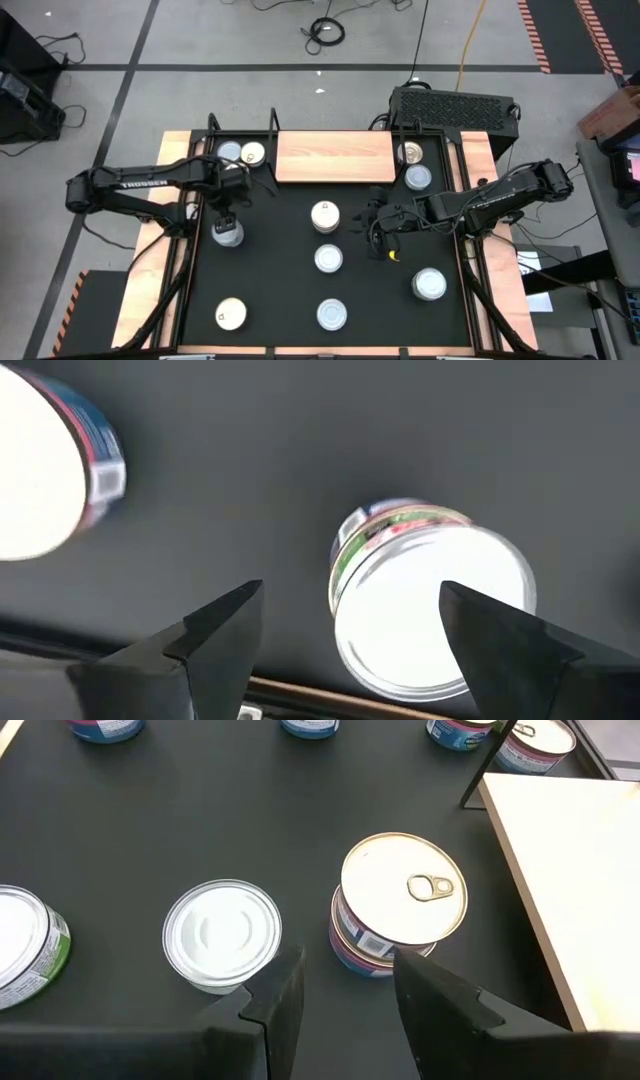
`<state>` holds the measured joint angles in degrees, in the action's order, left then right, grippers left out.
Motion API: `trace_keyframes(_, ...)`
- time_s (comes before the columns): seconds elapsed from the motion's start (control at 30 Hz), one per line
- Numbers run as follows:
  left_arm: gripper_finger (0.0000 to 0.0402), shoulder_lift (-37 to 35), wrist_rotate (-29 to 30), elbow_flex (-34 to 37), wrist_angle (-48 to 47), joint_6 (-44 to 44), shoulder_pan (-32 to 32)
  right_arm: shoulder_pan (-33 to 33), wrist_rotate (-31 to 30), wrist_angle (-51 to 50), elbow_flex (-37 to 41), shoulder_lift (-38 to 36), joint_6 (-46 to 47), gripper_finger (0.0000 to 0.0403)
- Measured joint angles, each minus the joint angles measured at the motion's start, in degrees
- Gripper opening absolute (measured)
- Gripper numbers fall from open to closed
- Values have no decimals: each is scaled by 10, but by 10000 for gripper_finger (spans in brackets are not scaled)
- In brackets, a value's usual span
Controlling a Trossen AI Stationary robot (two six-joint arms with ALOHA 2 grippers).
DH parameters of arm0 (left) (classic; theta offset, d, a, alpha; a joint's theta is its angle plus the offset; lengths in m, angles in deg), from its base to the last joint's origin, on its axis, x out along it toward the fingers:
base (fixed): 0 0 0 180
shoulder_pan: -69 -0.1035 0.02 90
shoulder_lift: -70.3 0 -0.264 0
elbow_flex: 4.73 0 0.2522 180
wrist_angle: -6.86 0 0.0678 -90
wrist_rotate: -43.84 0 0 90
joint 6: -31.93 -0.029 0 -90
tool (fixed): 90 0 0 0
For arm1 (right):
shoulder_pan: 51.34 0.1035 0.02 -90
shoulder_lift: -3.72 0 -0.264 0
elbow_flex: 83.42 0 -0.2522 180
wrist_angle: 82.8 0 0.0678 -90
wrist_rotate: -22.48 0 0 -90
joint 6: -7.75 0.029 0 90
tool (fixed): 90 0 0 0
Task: Stack canned seafood by type on shelf
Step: Put the middle left green tuna can on the shelf
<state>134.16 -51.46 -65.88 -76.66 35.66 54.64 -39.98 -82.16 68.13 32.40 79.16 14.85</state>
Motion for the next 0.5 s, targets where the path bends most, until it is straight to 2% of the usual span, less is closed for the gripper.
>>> trace_keyframes(0.17,301,0,-20,33,6,0,-13,0,0,0,0,0,0,148)
trace_keyframes(0.5,301,0,-20,42,13,-7,-38,0,0,0,0,0,10,148)
